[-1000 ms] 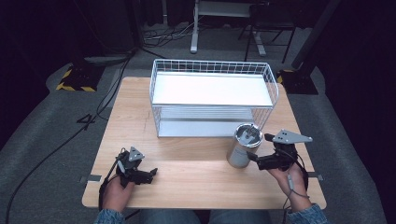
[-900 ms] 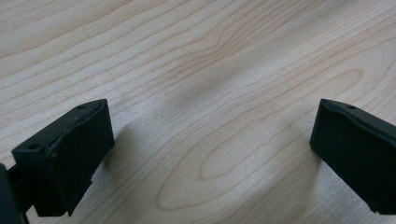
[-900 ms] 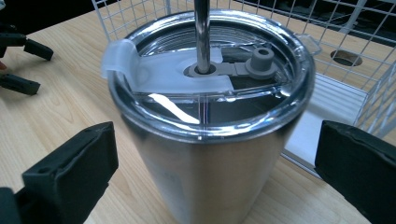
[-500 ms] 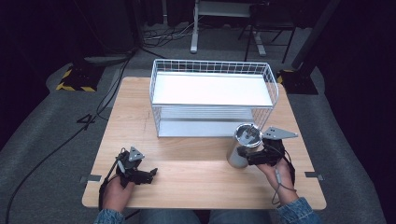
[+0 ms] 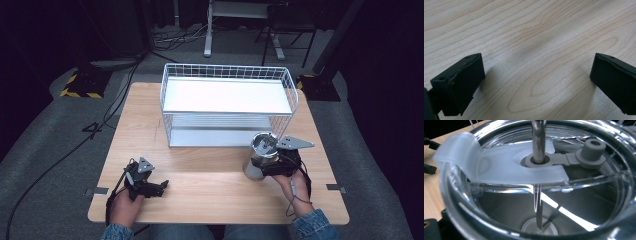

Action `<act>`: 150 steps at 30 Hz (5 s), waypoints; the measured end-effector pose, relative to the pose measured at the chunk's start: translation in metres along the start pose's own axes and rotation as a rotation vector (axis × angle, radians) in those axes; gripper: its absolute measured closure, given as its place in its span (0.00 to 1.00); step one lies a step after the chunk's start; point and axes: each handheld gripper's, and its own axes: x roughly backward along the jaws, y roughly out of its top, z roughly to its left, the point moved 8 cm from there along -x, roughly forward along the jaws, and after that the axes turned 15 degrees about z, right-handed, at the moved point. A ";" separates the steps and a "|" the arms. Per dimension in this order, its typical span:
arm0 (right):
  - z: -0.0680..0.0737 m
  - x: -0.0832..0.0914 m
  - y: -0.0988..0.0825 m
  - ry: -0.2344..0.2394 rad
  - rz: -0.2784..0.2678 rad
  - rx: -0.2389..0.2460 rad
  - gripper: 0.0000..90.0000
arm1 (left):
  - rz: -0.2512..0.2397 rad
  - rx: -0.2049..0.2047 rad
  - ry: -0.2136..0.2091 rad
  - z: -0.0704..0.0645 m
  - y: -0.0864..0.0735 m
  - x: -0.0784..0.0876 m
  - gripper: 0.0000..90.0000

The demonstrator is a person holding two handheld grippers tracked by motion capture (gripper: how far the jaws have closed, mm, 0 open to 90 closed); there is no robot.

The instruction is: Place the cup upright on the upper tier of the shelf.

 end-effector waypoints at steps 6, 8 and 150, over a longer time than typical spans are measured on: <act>0.001 0.002 0.001 -0.025 0.003 0.016 0.04 | 0.000 0.000 0.000 0.000 0.000 0.000 0.00; 0.001 0.002 0.002 -0.027 0.007 0.014 0.04 | 0.000 0.000 0.000 0.000 0.000 0.000 0.00; -0.023 0.028 0.280 -0.089 -0.064 -0.016 0.04 | 0.007 0.015 0.003 -0.001 -0.002 0.001 0.00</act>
